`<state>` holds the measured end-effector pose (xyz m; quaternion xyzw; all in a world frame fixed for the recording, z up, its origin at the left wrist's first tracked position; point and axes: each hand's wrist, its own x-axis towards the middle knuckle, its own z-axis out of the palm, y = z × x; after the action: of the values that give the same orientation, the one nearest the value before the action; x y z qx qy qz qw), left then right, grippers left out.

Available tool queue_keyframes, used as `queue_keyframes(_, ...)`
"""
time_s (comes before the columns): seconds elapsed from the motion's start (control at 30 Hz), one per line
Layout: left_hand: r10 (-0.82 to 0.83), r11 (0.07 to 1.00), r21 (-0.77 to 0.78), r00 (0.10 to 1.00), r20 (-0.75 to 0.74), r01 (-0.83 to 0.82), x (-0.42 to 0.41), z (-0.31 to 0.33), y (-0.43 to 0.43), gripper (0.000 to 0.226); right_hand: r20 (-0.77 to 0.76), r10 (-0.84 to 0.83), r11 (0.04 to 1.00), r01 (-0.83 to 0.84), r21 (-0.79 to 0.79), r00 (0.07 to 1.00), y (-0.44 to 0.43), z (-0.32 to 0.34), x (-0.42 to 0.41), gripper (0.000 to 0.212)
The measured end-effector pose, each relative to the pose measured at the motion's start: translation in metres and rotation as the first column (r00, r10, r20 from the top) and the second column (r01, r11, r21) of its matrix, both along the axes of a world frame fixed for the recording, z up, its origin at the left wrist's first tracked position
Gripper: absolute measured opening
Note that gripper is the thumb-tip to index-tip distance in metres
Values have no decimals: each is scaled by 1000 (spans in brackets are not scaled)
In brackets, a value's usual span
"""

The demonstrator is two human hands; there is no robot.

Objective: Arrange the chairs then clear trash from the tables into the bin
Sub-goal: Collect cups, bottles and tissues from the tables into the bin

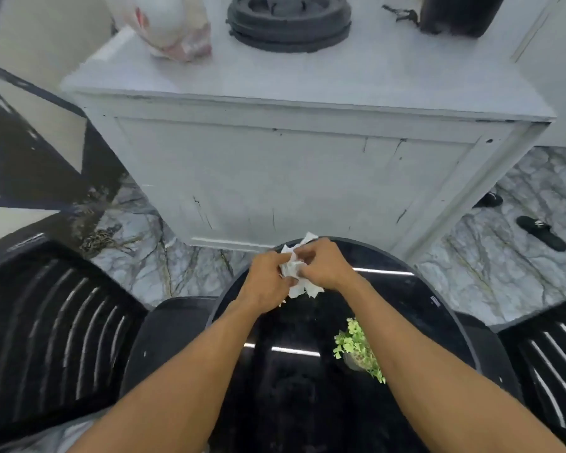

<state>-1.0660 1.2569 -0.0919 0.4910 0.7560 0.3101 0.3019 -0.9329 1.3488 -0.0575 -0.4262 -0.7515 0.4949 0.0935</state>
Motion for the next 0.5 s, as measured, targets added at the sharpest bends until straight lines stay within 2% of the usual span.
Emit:
queue_keyframes(0.07, 84, 996, 45, 996, -35, -83, -34, 23, -29, 42, -13, 126, 992, -126, 22, 992, -22, 24, -42, 11)
queue_keyframes(0.13, 142, 988, 64, 987, -72, -137, -74, 46, -66, 39, -18, 202, 978, -200, 66, 979, -51, 43, -87, 13)
queue_keyframes(0.27, 285, 955, 111, 955, -80, -275, -162, 84, -165, 33, 32, 331, 922, -331, 200, 943, -128, 71, -188, 38)
queue_keyframes(0.5, 529, 848, 136, 832, -166, -512, -295, 121, -370, 26, -10, 533, 778, -485, 398, 846, -307, 99, -357, 11)
